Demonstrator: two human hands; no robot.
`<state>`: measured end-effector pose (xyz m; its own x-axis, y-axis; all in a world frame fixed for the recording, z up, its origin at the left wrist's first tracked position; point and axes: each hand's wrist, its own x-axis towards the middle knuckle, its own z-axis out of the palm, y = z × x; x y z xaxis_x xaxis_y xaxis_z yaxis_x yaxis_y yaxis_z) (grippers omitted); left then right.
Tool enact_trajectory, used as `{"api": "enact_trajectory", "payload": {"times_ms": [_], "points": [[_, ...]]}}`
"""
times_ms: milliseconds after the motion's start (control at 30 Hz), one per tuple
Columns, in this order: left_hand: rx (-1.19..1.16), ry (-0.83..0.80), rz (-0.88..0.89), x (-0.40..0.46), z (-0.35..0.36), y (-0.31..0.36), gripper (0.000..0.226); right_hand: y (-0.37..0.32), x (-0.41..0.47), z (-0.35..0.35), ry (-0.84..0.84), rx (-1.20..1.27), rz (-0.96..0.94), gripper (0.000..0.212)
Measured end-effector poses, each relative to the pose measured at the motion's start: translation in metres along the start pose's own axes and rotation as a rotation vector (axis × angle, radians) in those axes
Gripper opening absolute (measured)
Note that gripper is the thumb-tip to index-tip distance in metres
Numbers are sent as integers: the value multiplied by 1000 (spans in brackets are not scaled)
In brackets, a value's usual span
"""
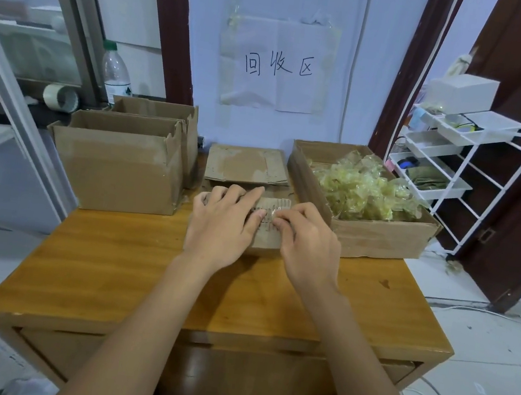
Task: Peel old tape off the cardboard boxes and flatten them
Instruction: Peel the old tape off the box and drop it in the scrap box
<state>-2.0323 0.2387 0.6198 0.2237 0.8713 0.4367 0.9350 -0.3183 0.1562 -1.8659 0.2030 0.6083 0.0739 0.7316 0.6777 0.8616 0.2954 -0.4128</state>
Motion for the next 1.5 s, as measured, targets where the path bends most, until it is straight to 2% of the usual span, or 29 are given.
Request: {"api": "enact_trajectory", "payload": {"times_ms": [200, 400, 533, 700, 867, 1033, 1300, 1400, 1500], "points": [[2, 6, 8, -2, -1, 0, 52, 5, -6, 8, 80, 248, 125, 14], [0, -2, 9, -2, -1, 0, 53, 8, -16, 4, 243, 424, 300, 11], [-11, -2, 4, -1, -1, -1, 54, 8, -19, 2, 292, 286, 196, 12], [-14, 4, 1, 0, 0, 0, 54, 5, -17, -2, 286, 203, 122, 21], [-6, 12, 4, -1, 2, -1, 53, 4, -13, -7, 255, 247, 139, 36], [6, 23, 3, -1, 3, -1, 52, 12, -12, -3, 200, 154, -18, 15], [20, 37, 4, -1, 4, -2, 50, 15, -14, 0, 143, 211, -75, 23], [14, 41, 4, -2, 4, -1, 50, 19, -13, -3, 151, 291, -26, 19], [4, 46, 12, -5, 4, -1, 50, 19, -12, -5, 150, 478, 158, 16]]}}
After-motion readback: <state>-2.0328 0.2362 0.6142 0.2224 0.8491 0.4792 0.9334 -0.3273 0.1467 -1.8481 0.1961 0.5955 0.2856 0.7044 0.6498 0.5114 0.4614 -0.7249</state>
